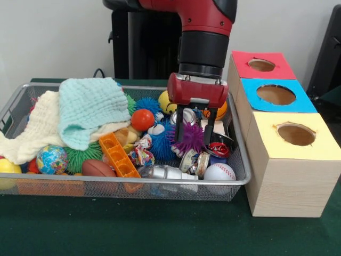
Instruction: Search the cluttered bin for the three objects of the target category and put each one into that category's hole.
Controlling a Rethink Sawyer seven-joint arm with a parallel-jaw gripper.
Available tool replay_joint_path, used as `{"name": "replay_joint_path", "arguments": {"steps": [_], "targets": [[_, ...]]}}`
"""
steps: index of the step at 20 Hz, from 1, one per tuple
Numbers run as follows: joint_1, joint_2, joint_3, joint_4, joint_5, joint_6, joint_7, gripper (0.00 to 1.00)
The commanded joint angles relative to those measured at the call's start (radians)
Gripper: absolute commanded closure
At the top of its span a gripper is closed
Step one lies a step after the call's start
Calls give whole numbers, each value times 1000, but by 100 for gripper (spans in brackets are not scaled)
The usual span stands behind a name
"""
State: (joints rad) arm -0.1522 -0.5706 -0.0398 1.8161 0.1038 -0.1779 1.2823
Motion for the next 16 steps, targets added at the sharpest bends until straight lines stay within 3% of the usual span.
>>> {"name": "replay_joint_path", "arguments": {"steps": [1, 11, 16], "targets": [[2, -22, -66, -122, -5, 148, 84, 0], [25, 40, -90, -197, -3, 138, 125, 0], [14, 122, -71, -229, -2, 103, 147, 0]]}}
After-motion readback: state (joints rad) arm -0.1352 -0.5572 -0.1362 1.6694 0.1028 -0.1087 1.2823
